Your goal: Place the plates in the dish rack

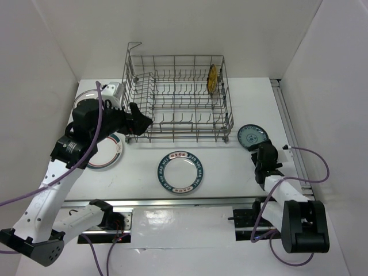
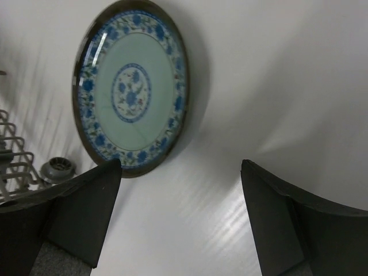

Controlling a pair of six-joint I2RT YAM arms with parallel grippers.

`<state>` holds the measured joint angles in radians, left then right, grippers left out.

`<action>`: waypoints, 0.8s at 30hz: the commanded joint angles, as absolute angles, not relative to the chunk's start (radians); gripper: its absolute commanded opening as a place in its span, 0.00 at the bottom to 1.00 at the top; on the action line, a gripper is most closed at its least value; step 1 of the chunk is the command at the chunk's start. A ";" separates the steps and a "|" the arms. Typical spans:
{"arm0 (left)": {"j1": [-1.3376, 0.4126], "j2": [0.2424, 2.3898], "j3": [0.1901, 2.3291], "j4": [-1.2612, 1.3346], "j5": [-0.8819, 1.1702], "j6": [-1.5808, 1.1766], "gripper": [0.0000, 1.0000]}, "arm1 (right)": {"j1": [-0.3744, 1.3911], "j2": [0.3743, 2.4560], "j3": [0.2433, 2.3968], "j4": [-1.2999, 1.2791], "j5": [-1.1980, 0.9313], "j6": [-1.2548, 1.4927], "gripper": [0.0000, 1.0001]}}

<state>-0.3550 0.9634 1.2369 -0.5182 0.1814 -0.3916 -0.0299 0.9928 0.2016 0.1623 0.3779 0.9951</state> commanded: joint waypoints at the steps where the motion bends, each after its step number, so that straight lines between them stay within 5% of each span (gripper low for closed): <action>1: -0.351 0.942 1.241 -0.474 0.184 -0.377 1.00 | -0.044 1.049 0.206 0.346 0.347 0.983 0.91; 13: -0.351 0.933 1.241 -0.474 0.156 -0.377 1.00 | -0.103 1.311 0.251 0.479 0.281 0.992 0.82; 24: -0.351 0.923 1.241 -0.474 0.137 -0.377 1.00 | -0.103 1.339 0.305 0.307 0.281 1.065 0.44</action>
